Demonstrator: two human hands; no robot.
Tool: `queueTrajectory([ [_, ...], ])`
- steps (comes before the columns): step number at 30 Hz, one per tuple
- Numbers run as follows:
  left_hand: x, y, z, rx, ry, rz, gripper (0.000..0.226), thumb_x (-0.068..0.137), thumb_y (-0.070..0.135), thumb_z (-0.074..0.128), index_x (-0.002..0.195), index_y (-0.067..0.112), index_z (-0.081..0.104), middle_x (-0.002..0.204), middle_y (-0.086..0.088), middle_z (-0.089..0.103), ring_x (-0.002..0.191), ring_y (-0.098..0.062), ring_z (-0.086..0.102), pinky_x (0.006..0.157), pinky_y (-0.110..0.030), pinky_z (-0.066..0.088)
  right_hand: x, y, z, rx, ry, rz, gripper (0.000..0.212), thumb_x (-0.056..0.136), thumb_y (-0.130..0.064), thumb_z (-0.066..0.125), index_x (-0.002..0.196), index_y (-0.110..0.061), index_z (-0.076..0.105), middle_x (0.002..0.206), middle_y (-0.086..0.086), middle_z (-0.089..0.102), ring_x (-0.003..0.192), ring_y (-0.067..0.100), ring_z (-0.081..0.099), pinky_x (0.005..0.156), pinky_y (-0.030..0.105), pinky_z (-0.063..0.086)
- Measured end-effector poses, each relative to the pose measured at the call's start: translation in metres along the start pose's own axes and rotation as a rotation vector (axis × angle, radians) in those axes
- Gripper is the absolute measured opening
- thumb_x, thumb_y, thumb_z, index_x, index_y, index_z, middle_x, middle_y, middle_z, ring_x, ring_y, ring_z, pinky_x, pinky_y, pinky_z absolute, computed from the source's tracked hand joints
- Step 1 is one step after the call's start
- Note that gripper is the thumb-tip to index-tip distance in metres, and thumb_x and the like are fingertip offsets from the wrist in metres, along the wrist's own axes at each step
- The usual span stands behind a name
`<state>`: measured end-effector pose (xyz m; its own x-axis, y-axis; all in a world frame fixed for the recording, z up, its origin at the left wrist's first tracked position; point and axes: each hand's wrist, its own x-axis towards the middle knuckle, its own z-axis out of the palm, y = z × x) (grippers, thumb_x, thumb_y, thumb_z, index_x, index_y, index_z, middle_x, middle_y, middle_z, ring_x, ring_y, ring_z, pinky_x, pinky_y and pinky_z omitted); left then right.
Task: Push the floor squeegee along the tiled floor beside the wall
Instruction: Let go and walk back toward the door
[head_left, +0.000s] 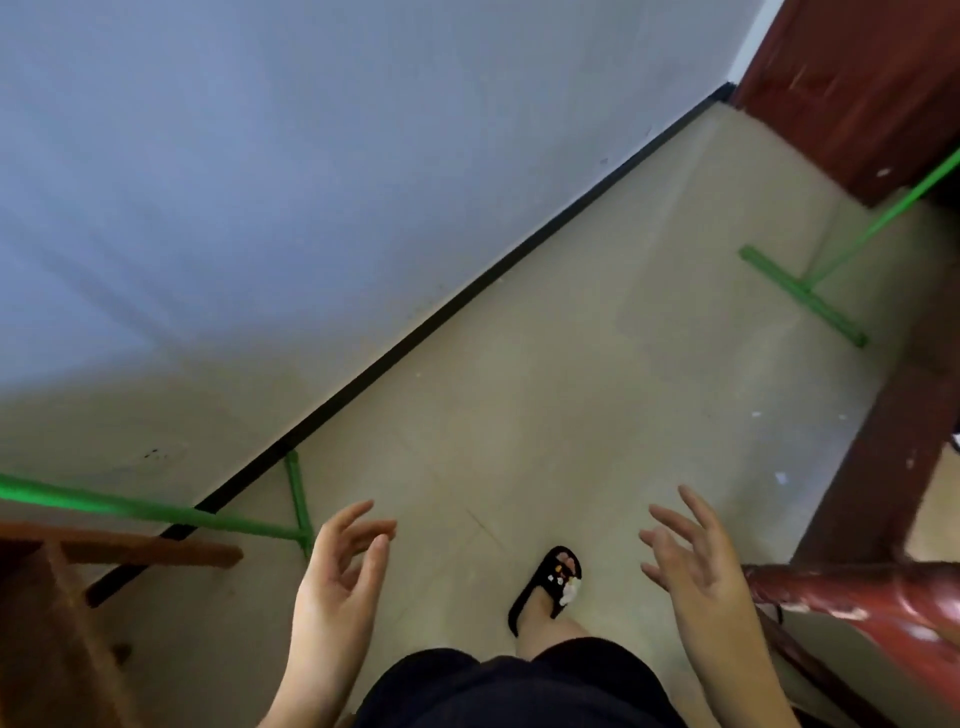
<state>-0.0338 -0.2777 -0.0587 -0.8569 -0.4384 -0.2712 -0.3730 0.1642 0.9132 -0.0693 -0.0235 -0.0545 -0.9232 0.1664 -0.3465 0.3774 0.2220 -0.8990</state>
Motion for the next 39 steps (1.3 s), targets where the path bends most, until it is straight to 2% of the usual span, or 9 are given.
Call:
queueTrajectory([
  [3,0.029,0.028,0.058,-0.006,-0.028,0.046,0.035,0.087,0.008,0.051,0.098,0.041,0.051,0.097,-0.001,0.068,0.09,0.001,0.064,0.08,-0.02,0.055,0.042,-0.004,-0.043,0.019,0.052,-0.03,0.046,0.073,-0.047,0.051,0.117,-0.055,0.039,0.119,-0.012,0.058,0.108,0.012,0.059,0.1,0.047,0.044],
  [6,0.055,0.061,0.117,0.005,-0.063,0.101,0.037,0.087,0.006,0.052,0.098,0.041,0.051,0.095,-0.001,0.068,0.09,-0.002,0.064,0.083,-0.014,0.051,0.084,-0.007,-0.087,0.068,0.161,-0.059,0.042,0.072,-0.046,0.054,0.111,-0.055,0.041,0.115,-0.01,0.059,0.105,0.014,0.06,0.088,0.028,0.051],
  [9,0.078,0.088,0.168,0.034,-0.16,0.126,0.036,0.086,0.006,0.052,0.1,0.04,0.05,0.095,-0.001,0.068,0.093,-0.002,0.062,0.085,-0.024,0.049,0.119,0.002,-0.126,0.111,0.288,-0.06,0.04,0.075,-0.041,0.058,0.11,-0.056,0.042,0.114,-0.008,0.059,0.093,0.002,0.062,0.078,0.013,0.049],
  [11,0.096,0.102,0.196,0.057,-0.215,0.138,0.036,0.087,0.007,0.052,0.1,0.041,0.05,0.096,-0.002,0.068,0.092,-0.002,0.062,0.086,-0.029,0.047,0.139,0.01,-0.144,0.13,0.333,-0.048,0.042,0.082,-0.023,0.054,0.11,-0.053,0.042,0.114,-0.005,0.058,0.093,0.006,0.062,0.074,0.01,0.048],
  [17,0.163,0.142,0.287,0.118,-0.35,0.159,0.034,0.087,0.008,0.051,0.1,0.04,0.05,0.095,-0.002,0.068,0.09,-0.002,0.063,0.086,-0.031,0.048,0.219,0.013,-0.182,0.194,0.445,0.006,0.042,0.083,-0.021,0.053,0.116,-0.045,0.043,0.114,-0.006,0.058,0.103,0.017,0.059,0.078,0.006,0.045],
  [26,0.319,0.257,0.454,0.153,-0.522,0.29,0.034,0.088,0.008,0.049,0.098,0.041,0.047,0.096,-0.001,0.066,0.091,0.0,0.061,0.079,-0.022,0.046,0.399,-0.044,-0.249,0.331,0.682,0.013,0.041,0.087,-0.013,0.051,0.114,-0.042,0.042,0.11,-0.008,0.058,0.1,0.022,0.06,0.074,0.014,0.051],
  [30,0.362,0.298,0.53,0.193,-0.65,0.325,0.028,0.088,0.007,0.049,0.108,0.027,0.049,0.098,0.0,0.065,0.092,-0.005,0.062,0.074,-0.015,0.042,0.454,-0.07,-0.279,0.366,0.771,0.011,0.04,0.087,-0.015,0.052,0.114,-0.042,0.042,0.107,-0.01,0.059,0.101,0.019,0.06,0.085,0.036,0.053],
  [35,0.4,0.332,0.626,0.23,-0.741,0.35,0.029,0.087,0.005,0.052,0.112,0.02,0.05,0.099,-0.001,0.065,0.09,0.005,0.06,0.074,-0.016,0.042,0.515,-0.072,-0.327,0.371,0.918,0.06,0.04,0.086,-0.019,0.053,0.102,-0.055,0.045,0.106,-0.014,0.061,0.1,0.013,0.061,0.083,0.024,0.051],
  [39,0.419,0.357,0.716,0.218,-0.76,0.344,0.03,0.087,0.007,0.052,0.104,0.032,0.051,0.099,-0.001,0.066,0.093,0.001,0.06,0.078,-0.019,0.044,0.574,-0.075,-0.394,0.372,0.935,0.102,0.042,0.087,-0.018,0.052,0.124,-0.036,0.043,0.107,-0.014,0.058,0.103,0.02,0.059,0.094,0.046,0.049],
])
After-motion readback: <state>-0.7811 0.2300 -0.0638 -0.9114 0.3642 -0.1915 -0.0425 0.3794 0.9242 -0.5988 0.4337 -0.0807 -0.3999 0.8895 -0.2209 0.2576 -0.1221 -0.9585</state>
